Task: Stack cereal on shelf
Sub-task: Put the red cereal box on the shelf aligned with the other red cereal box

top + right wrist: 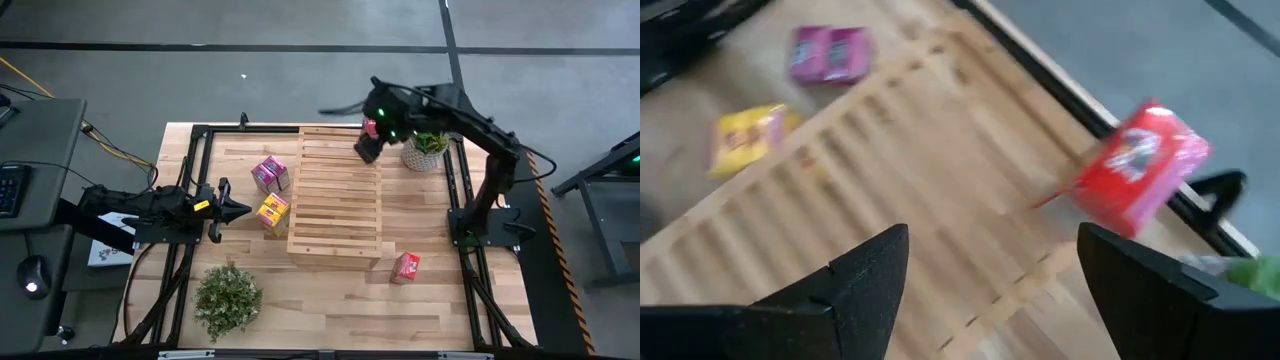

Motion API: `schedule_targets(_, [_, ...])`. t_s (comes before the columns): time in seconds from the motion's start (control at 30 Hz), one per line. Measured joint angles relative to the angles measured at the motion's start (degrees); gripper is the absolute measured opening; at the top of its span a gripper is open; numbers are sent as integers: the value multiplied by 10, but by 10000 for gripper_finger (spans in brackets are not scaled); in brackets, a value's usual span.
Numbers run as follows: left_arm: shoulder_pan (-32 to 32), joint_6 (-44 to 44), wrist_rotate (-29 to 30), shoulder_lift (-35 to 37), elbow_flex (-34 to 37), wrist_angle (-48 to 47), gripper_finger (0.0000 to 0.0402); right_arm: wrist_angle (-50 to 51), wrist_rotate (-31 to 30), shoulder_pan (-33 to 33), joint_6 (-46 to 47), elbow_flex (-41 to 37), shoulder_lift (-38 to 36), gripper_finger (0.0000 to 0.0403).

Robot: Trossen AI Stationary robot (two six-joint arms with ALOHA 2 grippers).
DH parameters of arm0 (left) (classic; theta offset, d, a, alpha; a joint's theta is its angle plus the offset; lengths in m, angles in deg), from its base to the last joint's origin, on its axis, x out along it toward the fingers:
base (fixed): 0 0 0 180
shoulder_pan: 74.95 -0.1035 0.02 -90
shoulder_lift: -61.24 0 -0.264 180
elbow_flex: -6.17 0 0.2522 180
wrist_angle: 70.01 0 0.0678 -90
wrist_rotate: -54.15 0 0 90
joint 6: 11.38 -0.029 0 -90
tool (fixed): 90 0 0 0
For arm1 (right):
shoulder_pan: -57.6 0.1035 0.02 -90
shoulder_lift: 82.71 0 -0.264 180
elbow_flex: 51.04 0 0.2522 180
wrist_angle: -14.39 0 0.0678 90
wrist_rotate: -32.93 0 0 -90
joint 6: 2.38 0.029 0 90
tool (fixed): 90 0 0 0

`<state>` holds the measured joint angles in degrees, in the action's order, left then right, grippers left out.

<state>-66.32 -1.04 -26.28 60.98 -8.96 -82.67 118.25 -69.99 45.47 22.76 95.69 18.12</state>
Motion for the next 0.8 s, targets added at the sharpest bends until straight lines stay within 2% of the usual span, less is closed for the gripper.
schedule_targets(0.1, [0,0,0,0,0,0,3,-1,-18,51,-12,0,-18,283])
schedule_targets(0.3, [0,0,0,0,0,0,3,-2,-111,157,-9,-4,-52,283])
schedule_targets(0.4, [0,0,0,0,0,0,3,-2,-154,198,16,-46,-85,283])
schedule_targets(0.5, [0,0,0,0,0,0,3,-2,-184,227,65,-143,-140,283])
schedule_targets(0.67, [0,0,0,0,0,0,3,-15,-194,276,176,-356,-268,283])
schedule_targets(0.8, [0,0,0,0,0,0,3,-99,-213,326,230,-515,-379,283])
